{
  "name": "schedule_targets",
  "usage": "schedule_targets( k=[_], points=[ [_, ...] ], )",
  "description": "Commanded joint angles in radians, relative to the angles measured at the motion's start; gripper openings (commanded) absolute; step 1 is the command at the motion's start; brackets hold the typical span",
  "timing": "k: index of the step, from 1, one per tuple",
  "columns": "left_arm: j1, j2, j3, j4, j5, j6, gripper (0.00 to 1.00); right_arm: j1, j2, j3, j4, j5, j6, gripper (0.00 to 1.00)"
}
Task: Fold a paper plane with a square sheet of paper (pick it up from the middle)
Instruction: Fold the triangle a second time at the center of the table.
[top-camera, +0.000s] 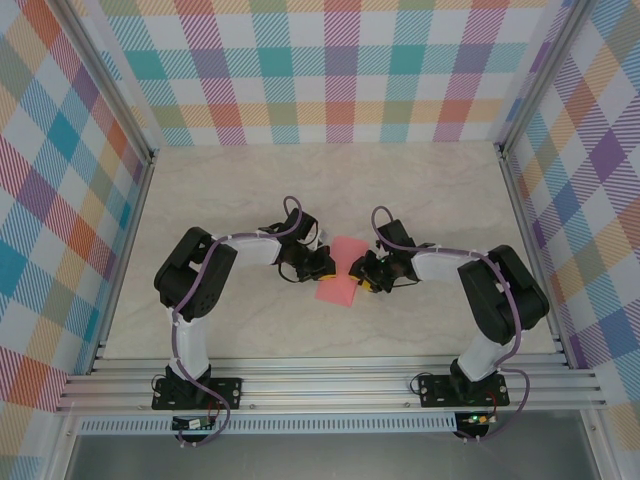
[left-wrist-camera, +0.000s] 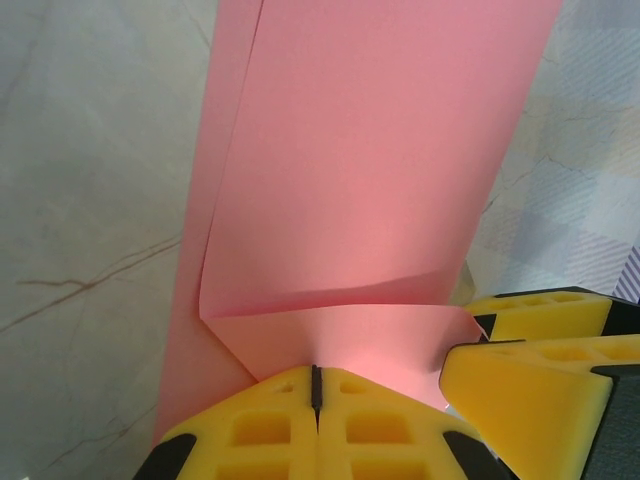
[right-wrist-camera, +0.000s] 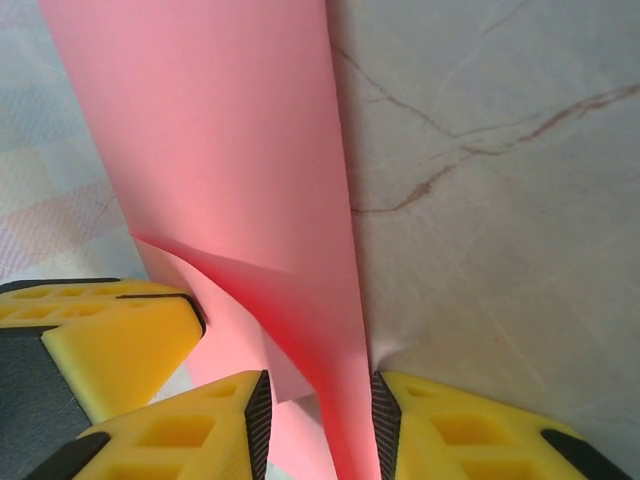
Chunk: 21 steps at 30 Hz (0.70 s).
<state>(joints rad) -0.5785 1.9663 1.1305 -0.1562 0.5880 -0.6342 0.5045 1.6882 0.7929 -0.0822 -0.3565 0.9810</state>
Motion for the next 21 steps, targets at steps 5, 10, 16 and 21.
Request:
schedule_targets(
  k=[5,10,16,21],
  points=[
    [0.003,-0.014,0.023,-0.029,-0.035,0.012,0.0,0.015,0.006,-0.009,0.103,-0.02,-0.008,0.36],
    [0.008,-0.012,0.021,-0.031,-0.047,0.002,0.0,0.014,-0.004,-0.017,0.111,-0.013,-0.018,0.37],
    [0.014,-0.019,0.008,-0.028,-0.062,-0.007,0.0,0.014,0.017,-0.017,0.127,-0.014,-0.01,0.38],
    [0.02,-0.03,-0.003,-0.029,-0.077,-0.012,0.0,0.014,0.009,-0.017,0.075,0.05,-0.009,0.39]
  ],
)
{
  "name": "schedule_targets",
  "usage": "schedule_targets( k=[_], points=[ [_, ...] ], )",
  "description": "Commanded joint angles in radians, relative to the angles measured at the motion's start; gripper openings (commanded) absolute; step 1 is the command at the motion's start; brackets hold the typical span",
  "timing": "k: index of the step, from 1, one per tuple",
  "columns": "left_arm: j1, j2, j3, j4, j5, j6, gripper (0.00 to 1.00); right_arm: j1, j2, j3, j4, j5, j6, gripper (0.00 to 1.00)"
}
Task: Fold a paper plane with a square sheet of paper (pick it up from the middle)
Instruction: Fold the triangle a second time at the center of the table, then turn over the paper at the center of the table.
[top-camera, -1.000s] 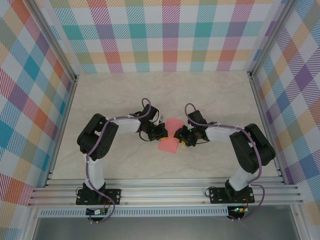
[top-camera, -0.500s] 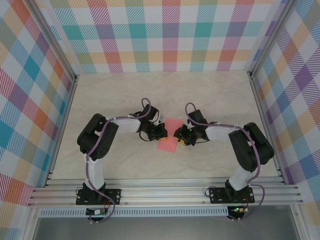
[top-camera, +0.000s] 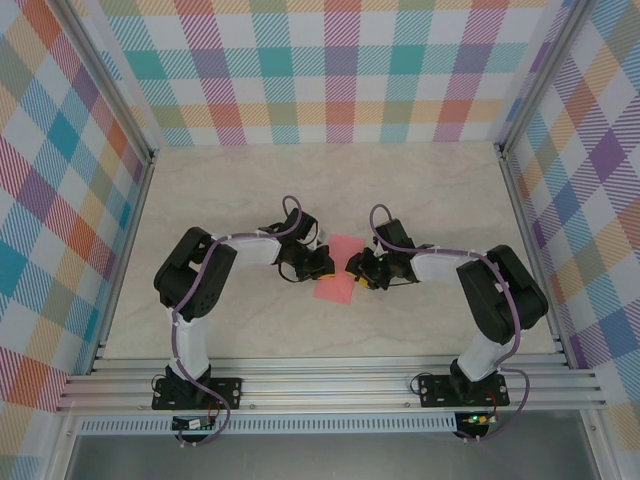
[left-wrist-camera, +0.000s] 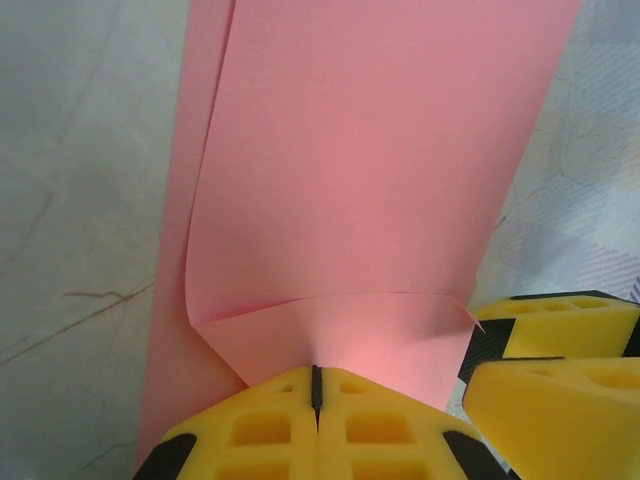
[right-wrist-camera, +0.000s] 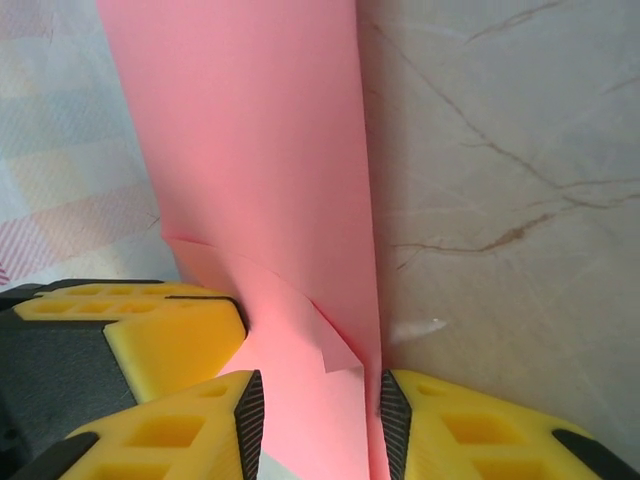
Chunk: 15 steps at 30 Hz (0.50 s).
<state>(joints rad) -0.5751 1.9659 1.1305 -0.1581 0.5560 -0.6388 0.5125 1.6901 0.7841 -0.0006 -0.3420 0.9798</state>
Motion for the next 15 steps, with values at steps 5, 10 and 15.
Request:
schedule_targets(
  k=[5,10,15],
  points=[
    [0.021,-0.029,-0.011,-0.023,-0.045,-0.012,0.0,0.006,0.039,0.008,-0.027,0.042,-0.023,0.39],
    [0.023,-0.029,-0.016,-0.018,-0.042,-0.014,0.0,0.006,0.072,0.002,0.076,-0.046,-0.011,0.38],
    [0.023,-0.025,-0.016,-0.011,-0.028,-0.016,0.0,0.008,0.066,0.019,0.088,-0.077,-0.011,0.35]
  ],
)
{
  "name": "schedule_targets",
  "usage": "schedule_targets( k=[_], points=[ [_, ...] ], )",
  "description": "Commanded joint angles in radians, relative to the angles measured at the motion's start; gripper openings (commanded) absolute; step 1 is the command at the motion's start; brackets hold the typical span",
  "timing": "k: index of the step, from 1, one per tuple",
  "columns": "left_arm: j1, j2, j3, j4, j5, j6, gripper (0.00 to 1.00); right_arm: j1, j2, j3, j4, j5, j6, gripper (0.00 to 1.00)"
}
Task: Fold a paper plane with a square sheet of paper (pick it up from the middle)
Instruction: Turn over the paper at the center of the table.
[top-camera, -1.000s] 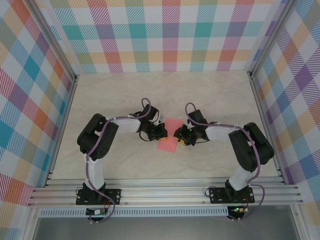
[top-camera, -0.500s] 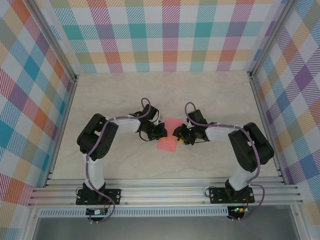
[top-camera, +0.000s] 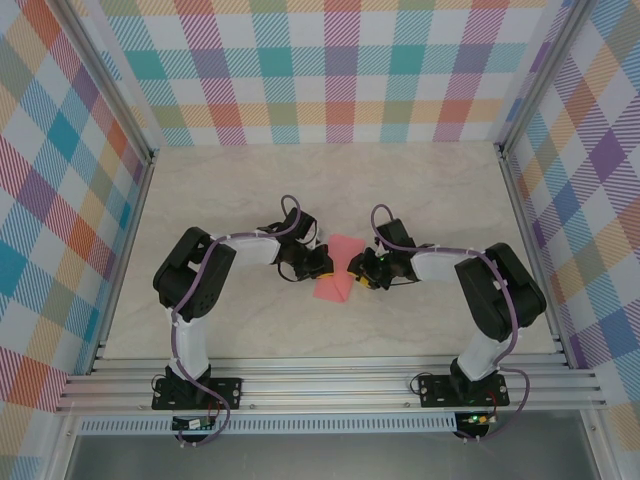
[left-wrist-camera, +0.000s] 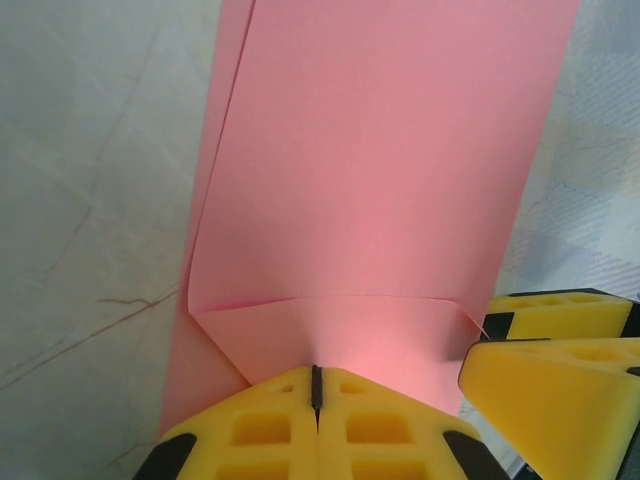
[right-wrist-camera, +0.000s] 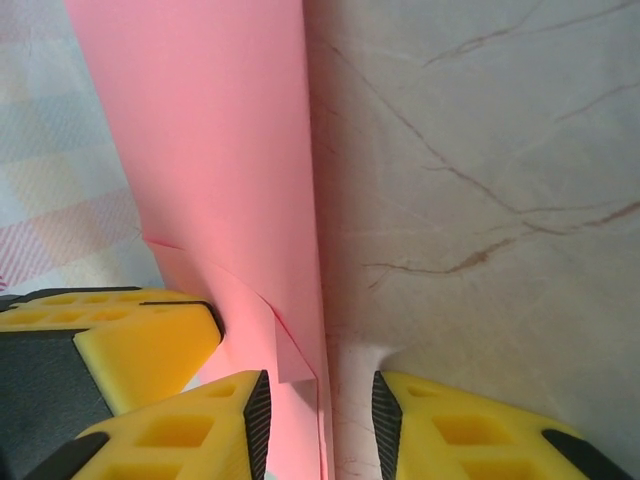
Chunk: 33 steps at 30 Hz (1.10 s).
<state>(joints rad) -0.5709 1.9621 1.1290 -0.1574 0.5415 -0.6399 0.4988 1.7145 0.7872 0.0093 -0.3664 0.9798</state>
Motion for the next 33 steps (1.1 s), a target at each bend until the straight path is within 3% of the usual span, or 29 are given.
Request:
schedule_targets(
  k=[1,12,19,26,33],
  points=[
    [0.019,-0.024,-0.014,-0.006,-0.007,-0.015,0.0,0.021,0.036,0.014,0.083,-0.059,-0.011,0.34],
    [0.019,-0.04,-0.03,0.066,0.035,-0.052,0.0,0.021,0.054,0.011,0.127,-0.093,-0.033,0.25],
    [0.02,-0.103,-0.047,0.07,0.019,-0.072,0.01,0.02,0.048,0.019,0.135,-0.12,-0.087,0.13],
    [0.023,-0.263,-0.104,0.015,-0.085,-0.062,0.04,0.02,-0.012,0.068,-0.003,-0.103,-0.166,0.06],
    [0.06,-0.497,-0.205,-0.062,-0.263,-0.058,0.07,0.02,-0.083,0.164,-0.243,-0.01,-0.277,0.06]
  ],
)
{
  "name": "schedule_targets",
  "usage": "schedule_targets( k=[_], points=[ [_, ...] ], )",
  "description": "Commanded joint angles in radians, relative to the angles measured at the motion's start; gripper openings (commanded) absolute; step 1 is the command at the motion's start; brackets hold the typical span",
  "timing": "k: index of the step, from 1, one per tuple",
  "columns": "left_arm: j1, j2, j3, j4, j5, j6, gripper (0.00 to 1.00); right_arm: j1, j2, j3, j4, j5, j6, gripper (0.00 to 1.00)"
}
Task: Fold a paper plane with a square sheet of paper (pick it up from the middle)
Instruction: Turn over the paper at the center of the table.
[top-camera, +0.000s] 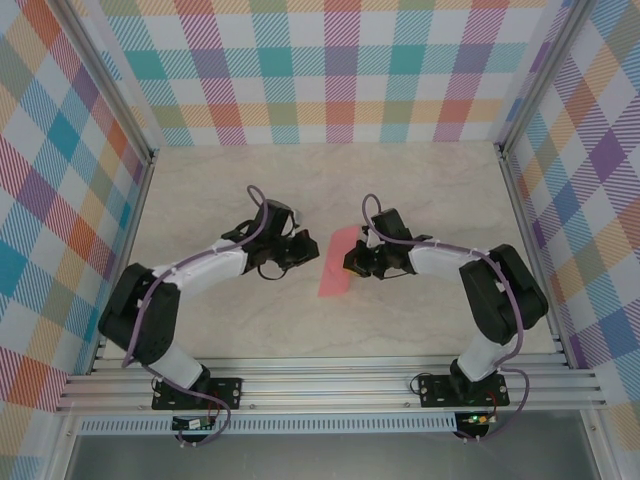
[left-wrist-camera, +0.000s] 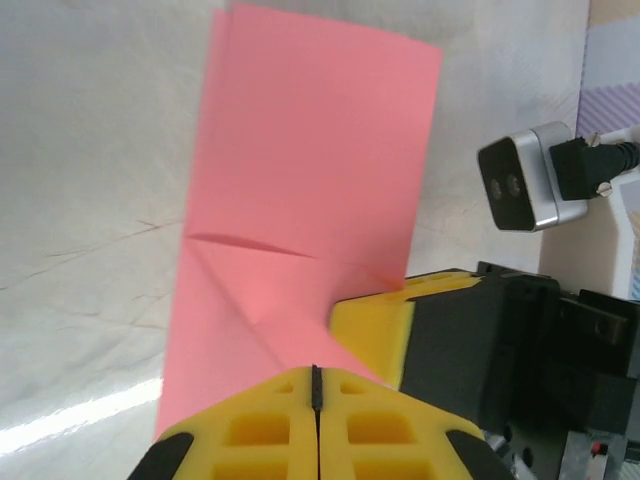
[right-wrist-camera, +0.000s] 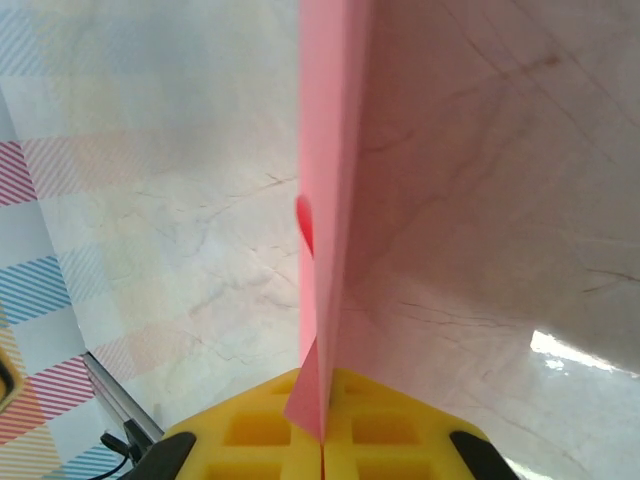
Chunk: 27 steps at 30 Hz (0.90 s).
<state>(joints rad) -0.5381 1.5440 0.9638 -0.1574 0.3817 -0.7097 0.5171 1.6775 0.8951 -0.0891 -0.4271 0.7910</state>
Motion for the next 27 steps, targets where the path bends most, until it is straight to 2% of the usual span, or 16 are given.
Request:
schedule_targets(
  k=[1,4,9,13,20,24,27],
  points=[
    [0.034,-0.114,-0.057,-0.065,-0.127,0.01,0.08,0.002,-0.058,0.079,-0.193,0.075,-0.113,0.06],
    [0.055,-0.198,-0.11,-0.076,-0.195,-0.005,0.12,0.003,-0.099,0.146,-0.328,0.148,-0.172,0.07],
    [0.102,-0.274,-0.167,-0.065,-0.212,-0.027,0.16,0.007,-0.135,0.315,-0.593,0.279,-0.277,0.08],
    [0.125,-0.308,-0.196,-0.055,-0.233,-0.042,0.17,0.038,-0.113,0.473,-0.846,0.52,-0.316,0.08],
    [0.16,-0.334,-0.213,-0.077,-0.258,-0.053,0.19,0.145,0.039,0.731,-1.242,0.97,-0.27,0.08],
    [0.178,-0.362,-0.242,-0.059,-0.27,-0.07,0.19,0.208,0.166,0.843,-1.394,1.085,-0.2,0.07],
    [0.189,-0.377,-0.238,-0.083,-0.297,-0.076,0.19,0.25,0.259,0.89,-1.45,1.1,-0.145,0.08]
  ],
)
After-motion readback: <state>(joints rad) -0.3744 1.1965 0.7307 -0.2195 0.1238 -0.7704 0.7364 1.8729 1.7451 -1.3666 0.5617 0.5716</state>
